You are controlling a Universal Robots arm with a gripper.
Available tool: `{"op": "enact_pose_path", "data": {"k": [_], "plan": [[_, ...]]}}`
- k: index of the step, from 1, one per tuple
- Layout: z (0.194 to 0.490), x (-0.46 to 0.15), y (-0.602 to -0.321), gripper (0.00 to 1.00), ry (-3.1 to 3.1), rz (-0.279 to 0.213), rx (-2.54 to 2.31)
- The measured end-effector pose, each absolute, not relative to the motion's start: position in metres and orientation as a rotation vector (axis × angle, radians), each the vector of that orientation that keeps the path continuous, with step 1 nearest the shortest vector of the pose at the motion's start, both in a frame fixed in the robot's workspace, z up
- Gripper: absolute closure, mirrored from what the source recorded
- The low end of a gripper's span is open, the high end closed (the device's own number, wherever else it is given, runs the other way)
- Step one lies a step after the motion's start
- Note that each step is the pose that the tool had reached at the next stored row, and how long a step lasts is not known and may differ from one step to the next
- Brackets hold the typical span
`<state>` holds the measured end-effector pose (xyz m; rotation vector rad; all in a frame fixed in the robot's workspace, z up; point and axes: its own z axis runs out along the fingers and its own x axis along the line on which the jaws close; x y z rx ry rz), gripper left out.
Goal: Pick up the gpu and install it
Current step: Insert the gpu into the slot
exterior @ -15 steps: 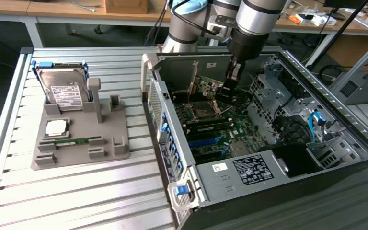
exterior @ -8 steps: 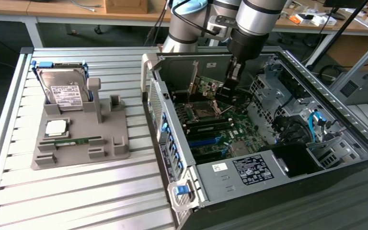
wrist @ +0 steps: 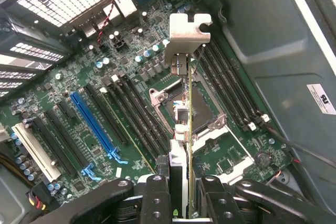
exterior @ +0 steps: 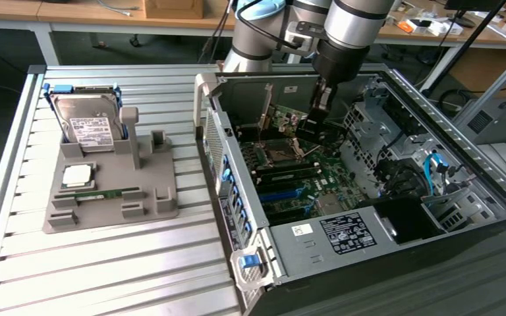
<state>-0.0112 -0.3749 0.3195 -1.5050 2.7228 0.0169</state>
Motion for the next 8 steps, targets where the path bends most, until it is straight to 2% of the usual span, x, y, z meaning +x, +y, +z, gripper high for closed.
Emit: {"op": "enact_pose_path", "data": {"k": [8], "plan": [[0.3195, -0.0112, -0.3749, 0.73, 2.716, 0.017, -1.518]]}}
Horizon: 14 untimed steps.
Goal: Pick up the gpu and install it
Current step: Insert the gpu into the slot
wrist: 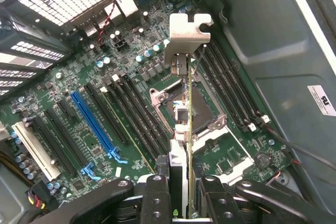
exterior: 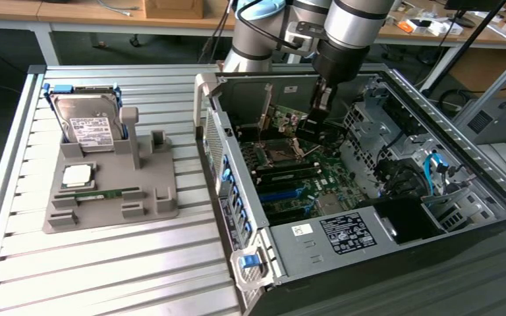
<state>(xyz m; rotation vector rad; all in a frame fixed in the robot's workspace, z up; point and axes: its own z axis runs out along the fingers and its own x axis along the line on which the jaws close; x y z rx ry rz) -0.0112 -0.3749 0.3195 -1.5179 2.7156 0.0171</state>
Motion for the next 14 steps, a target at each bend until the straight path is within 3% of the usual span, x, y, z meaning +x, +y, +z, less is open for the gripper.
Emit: {"op": "enact_pose_path", "data": {"k": [14], "plan": [[0.3195, -0.0112, -0.3749, 0.73, 2.702, 0.018, -1.541]]}}
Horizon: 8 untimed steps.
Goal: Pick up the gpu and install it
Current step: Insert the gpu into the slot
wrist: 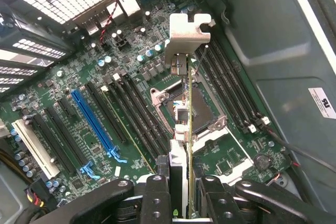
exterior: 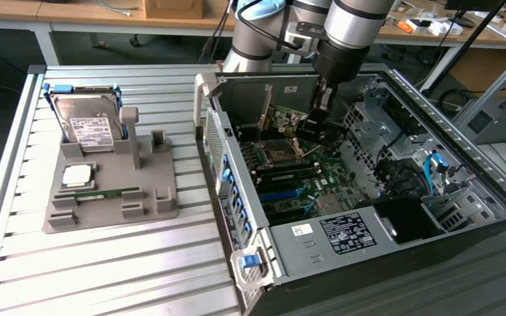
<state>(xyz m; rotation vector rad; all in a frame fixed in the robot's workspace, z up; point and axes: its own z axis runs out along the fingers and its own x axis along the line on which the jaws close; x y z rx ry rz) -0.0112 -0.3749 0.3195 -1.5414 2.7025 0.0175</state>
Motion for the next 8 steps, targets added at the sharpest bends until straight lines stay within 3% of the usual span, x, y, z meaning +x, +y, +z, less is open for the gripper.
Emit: {"op": "enact_pose_path", "data": {"k": [8], "plan": [[0.3195, -0.0112, -0.3749, 0.73, 2.693, 0.018, -1.558]]}}
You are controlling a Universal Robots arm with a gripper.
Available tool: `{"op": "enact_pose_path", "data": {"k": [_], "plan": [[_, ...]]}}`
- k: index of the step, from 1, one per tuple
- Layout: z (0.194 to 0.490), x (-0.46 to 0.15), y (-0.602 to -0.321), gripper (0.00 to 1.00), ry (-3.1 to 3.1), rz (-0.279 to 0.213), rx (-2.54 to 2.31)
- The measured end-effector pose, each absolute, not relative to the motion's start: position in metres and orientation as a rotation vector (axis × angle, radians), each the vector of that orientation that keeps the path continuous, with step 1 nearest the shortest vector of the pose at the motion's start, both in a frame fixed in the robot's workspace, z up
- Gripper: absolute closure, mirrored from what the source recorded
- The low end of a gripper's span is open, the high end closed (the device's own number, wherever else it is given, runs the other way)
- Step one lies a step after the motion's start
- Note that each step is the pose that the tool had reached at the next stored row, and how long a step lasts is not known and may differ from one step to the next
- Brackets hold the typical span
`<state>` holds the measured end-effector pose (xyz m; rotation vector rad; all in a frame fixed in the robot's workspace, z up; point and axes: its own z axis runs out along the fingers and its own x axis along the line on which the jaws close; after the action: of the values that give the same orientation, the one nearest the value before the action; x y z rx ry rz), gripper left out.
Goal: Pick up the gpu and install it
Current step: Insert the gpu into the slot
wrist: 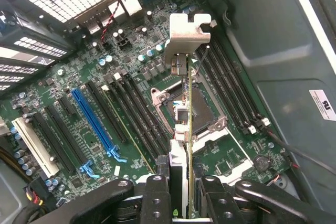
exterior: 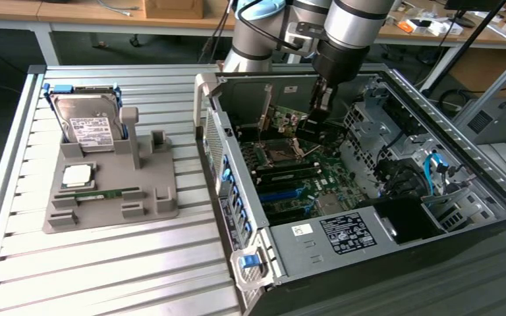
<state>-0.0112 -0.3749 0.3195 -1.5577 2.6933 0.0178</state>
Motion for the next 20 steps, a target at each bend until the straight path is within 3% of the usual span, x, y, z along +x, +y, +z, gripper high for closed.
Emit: {"op": "enact_pose_path", "data": {"k": [20], "plan": [[0.3195, -0.0112, -0.3749, 0.73, 2.669, 0.018, -1.599]]}}
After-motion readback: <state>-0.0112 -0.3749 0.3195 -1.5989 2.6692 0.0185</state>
